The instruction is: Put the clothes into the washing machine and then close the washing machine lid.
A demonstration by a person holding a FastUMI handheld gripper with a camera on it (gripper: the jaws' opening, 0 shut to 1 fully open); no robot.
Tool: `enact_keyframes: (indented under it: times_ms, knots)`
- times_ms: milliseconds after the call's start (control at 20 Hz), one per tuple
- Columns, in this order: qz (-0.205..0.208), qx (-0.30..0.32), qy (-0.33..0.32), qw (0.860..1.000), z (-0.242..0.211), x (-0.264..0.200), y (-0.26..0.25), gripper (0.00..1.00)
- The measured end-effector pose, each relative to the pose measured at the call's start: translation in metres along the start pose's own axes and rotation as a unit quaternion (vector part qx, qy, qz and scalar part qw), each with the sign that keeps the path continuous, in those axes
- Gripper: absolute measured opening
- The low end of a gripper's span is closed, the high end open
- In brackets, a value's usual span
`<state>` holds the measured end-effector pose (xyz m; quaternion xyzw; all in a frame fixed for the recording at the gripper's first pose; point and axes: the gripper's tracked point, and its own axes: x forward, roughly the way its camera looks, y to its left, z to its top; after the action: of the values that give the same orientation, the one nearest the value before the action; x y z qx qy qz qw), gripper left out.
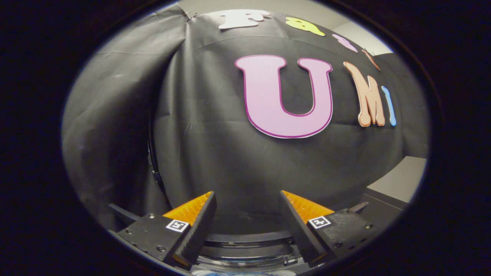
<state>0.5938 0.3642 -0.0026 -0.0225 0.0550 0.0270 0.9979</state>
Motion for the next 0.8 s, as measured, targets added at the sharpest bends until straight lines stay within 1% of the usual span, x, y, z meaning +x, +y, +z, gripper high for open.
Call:
enact_keyframes:
  times_ms: [250,800]
  knots:
    - [0.004,-0.002,0.006,1.0,-0.002,-0.022,0.0,0.98]
    - [0.012,-0.002,0.008,1.0,-0.007,-0.044,-0.001,0.98]
